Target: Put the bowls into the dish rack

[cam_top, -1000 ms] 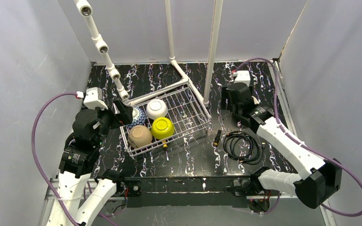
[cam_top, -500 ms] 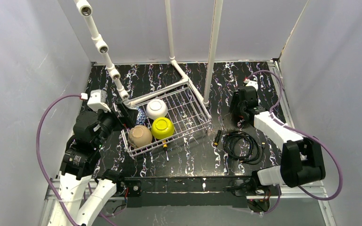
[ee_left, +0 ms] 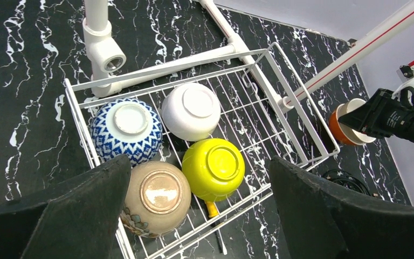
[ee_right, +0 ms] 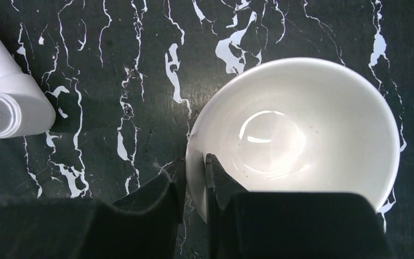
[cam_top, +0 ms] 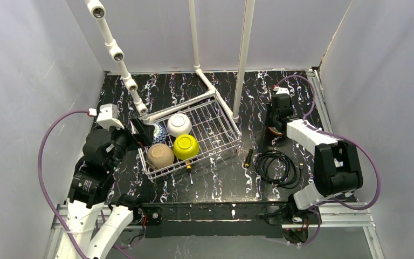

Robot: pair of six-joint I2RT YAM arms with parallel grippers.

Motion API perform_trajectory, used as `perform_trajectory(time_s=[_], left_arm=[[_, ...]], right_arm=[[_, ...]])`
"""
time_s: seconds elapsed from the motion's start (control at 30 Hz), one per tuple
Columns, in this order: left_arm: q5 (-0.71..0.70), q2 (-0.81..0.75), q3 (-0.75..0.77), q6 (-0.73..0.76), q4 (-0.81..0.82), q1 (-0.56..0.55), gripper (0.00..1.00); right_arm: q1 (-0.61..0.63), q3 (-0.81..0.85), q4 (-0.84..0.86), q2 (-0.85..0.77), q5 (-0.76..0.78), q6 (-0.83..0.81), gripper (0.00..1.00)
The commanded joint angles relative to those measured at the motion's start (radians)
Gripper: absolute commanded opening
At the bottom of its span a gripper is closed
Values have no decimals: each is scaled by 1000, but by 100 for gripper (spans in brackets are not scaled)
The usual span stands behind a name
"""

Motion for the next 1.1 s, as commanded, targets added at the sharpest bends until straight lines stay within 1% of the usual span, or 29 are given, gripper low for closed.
perform_trajectory(time_s=[0.0, 0.1, 0.27, 0.47, 0.57, 0.7, 0.87, 0.97, 1.07], left_arm=[[-50, -18, 23, 11, -32, 1, 98], [-56, -20, 30, 20, -41, 1, 98], [-70, -16, 41, 25, -46, 1, 98], [-94, -3, 44, 17, -37, 2, 98], [-115, 4, 47, 13, -29, 1, 98], [-149, 8, 51, 6, -32, 1, 98], [-174, 5, 58, 5, -49, 1, 98], [-192, -1, 61, 6, -62, 1, 98], [-238, -9, 59, -13, -83, 2, 98]], right_arm=[[-11, 70, 18, 26, -12, -23, 22], [-12, 80, 19, 14, -9, -20, 16], [-11, 93, 8, -22, 29, -22, 1], [-12, 101, -27, -118, 134, -32, 1], [-11, 115, -54, -176, 159, -34, 1], [-10, 143, -98, -241, 156, -20, 1], [-10, 182, -185, -306, 119, 32, 1], [-11, 208, -255, -350, 56, 68, 1], [-10, 171, -254, -411, -17, 56, 1]])
